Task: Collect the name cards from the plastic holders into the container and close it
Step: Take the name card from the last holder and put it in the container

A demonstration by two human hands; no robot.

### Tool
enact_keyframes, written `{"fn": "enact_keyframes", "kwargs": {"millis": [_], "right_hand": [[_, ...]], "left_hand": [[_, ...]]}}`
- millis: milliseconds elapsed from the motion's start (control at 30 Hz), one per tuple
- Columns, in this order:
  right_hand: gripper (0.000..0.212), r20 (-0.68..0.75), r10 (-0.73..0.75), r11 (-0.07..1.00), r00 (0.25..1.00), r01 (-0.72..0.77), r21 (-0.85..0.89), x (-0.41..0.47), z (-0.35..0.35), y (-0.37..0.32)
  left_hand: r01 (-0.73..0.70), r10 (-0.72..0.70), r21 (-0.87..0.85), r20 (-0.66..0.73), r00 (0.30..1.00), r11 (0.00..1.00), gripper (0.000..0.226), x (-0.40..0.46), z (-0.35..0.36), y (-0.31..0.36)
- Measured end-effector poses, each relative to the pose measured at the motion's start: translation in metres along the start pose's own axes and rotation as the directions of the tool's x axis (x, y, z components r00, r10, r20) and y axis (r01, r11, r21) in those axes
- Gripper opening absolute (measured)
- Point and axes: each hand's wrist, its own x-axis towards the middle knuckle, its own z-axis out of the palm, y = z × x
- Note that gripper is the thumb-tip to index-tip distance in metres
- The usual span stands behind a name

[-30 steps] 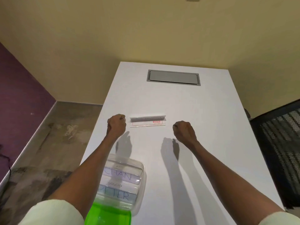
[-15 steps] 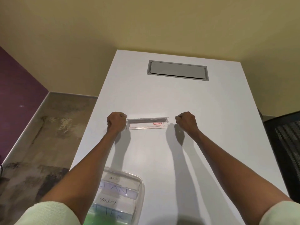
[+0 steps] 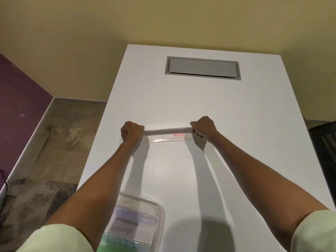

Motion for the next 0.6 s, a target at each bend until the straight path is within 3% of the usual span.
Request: {"fn": "enact_keyframes", "kwargs": {"millis": [200, 267, 300, 367, 433, 533, 600], "right_hand": [[0.018, 0.014, -0.04, 0.998, 0.999, 0.04, -0.047, 0.001, 0.004, -0.002], [0.018, 0.011, -0.032, 0.998, 0.999, 0.033, -0.051, 0.0, 0.005, -0.003], [0.018, 0.009, -0.029, 0.998, 1.0, 0.03, -0.052, -0.001, 0.005, -0.003], [0.016, 0.001, -0.025, 0.999, 1.0, 0.025, -0.043, -0.004, 0.005, -0.002], [0.014, -0.015, -0.014, 1.0, 1.0, 0.014, -0.027, -0.007, 0.004, -0.001], [0.02, -0.047, 0.019, 1.0, 0.999, -0.018, 0.025, -0.013, 0.0, 0.003], [0.022, -0.063, 0.039, 0.997, 0.997, -0.035, 0.07, -0.019, -0.004, 0.005]], "left_hand": [[0.017, -0.039, 0.406, 0.046, 0.998, 0.914, 0.031, -0.018, -0.006, 0.013], [-0.033, 0.009, 0.469, 0.055, 0.998, 0.883, 0.03, -0.018, -0.005, 0.012], [0.016, -0.042, 0.445, 0.049, 0.998, 0.895, 0.029, -0.016, -0.002, 0.011], [-0.015, -0.028, 0.418, 0.096, 0.995, 0.908, 0.027, -0.02, 0.0, 0.012], [0.027, -0.071, 0.471, 0.077, 0.995, 0.882, 0.03, -0.029, -0.005, 0.016], [-0.066, 0.038, 0.405, 0.076, 0.996, 0.912, 0.03, -0.038, -0.002, 0.01], [-0.041, 0.034, 0.392, 0.026, 0.999, 0.919, 0.023, -0.037, 0.002, 0.009]]}}
